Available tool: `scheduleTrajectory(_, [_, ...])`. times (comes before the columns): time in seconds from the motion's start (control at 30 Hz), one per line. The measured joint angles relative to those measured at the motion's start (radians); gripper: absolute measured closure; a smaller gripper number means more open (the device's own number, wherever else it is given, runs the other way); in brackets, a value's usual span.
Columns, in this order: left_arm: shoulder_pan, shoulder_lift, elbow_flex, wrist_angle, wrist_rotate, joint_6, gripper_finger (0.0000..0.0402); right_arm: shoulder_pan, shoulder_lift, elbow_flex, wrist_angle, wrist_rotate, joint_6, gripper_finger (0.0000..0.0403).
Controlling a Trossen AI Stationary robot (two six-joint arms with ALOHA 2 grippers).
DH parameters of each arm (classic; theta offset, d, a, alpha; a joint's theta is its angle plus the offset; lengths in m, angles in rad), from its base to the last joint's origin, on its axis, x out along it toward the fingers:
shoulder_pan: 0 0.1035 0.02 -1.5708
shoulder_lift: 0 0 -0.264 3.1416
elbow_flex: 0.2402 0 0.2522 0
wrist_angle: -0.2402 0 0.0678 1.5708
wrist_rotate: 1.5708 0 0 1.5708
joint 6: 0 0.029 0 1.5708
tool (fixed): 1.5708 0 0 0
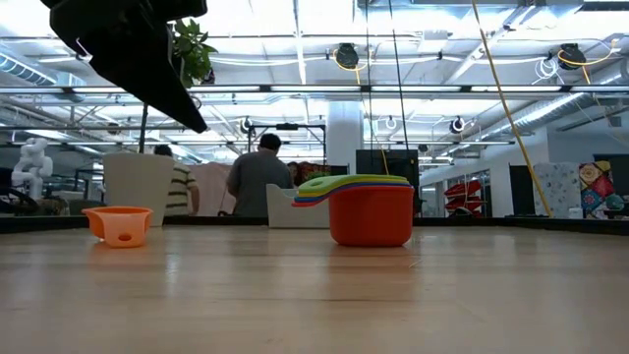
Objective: Nest measuring cups in basket
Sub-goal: Stack the light blue measuring cup on top of the green measuring cup
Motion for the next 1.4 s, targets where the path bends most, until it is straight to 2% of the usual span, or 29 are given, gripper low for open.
scheduleTrajectory(0.3, [-0.008,0.000,0.000,0.000,-0.002,-0.012,0.0172,0.000,0.018,-0.012,-0.015,0.018,-0.011,0.0241])
scheduleTrajectory(0.77, [-0.021,0.000,0.000,0.000,-0.005,-0.027,0.0172,-0.001,0.018,-0.122,0.141,0.021,0.000,0.0246])
scheduleTrajectory(0.9, [-0.021,0.000,0.000,0.000,-0.005,-0.026,0.0172,-0.001,0.018,-0.122,0.142,0.019,-0.001,0.0283])
scheduleTrajectory(1.1, [-0.021,0.000,0.000,0.000,-0.005,-0.026,0.0172,-0.001,0.018,-0.122,0.142,-0.008,-0.015,0.0390])
scheduleTrajectory(1.3, [-0.020,0.000,0.000,0.000,-0.006,-0.026,0.0172,-0.014,0.018,-0.122,0.150,0.005,0.015,0.0400])
scheduleTrajectory(1.4, [-0.020,0.000,0.000,0.000,-0.006,-0.026,0.0172,-0.042,0.017,-0.122,0.168,0.080,0.051,0.0401])
